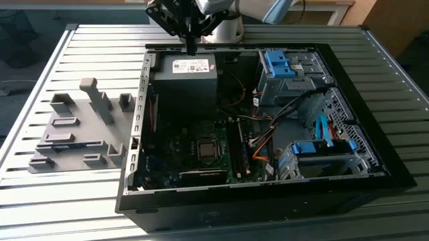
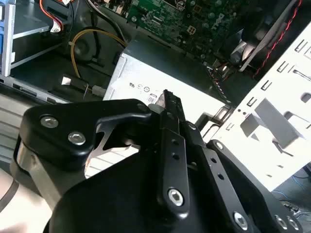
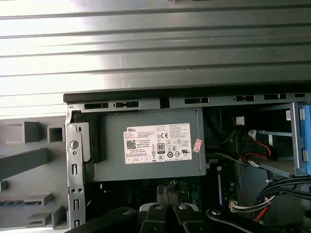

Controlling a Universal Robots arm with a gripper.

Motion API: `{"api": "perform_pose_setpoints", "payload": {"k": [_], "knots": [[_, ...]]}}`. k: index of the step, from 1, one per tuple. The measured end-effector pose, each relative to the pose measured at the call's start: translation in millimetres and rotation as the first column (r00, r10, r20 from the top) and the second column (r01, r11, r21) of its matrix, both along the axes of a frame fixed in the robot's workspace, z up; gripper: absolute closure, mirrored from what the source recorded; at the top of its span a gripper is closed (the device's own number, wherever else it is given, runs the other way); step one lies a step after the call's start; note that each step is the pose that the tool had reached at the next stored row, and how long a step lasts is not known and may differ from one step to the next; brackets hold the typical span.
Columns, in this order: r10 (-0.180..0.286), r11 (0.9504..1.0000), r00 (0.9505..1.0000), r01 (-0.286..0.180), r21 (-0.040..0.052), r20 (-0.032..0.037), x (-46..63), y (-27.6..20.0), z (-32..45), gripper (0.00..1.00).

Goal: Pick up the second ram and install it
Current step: 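Reach for the second ram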

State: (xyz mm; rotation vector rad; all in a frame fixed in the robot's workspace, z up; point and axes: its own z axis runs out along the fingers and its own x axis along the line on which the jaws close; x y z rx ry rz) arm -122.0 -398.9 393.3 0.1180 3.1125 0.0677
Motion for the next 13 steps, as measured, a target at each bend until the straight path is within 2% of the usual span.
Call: {"api": "perform_pose_setpoints", "payload": {"k": [13], "knots": [[0.0,1.0,1.0,0.0,0.0,0.0,-3.0,0.0,0.0,0.89]]}}
